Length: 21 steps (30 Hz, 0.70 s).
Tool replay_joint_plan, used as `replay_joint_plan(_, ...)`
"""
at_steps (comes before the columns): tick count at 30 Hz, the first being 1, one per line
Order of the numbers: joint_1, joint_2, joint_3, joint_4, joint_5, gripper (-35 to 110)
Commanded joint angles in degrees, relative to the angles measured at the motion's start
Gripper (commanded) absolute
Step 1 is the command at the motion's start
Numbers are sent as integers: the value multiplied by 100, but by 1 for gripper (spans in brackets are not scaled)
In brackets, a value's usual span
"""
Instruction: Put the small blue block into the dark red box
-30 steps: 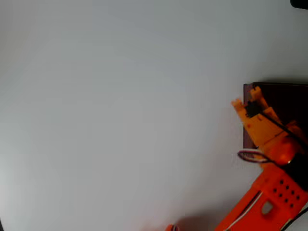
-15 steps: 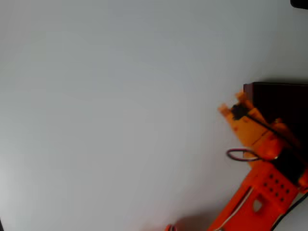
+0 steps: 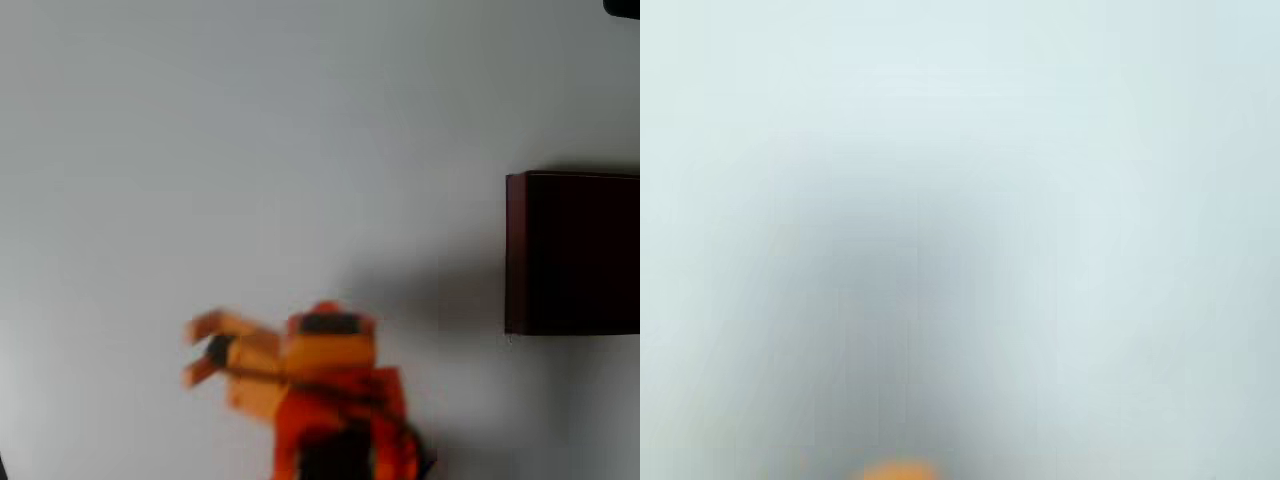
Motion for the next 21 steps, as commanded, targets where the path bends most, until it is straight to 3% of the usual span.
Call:
replay_joint_plan(1, -712, 1521, 729, -9, 0, 0)
replay_joint_plan(9, -1521, 4368, 2347, 686, -536, 0)
replay_joint_plan(21, -1819, 4395, 3138, 378, -501, 0)
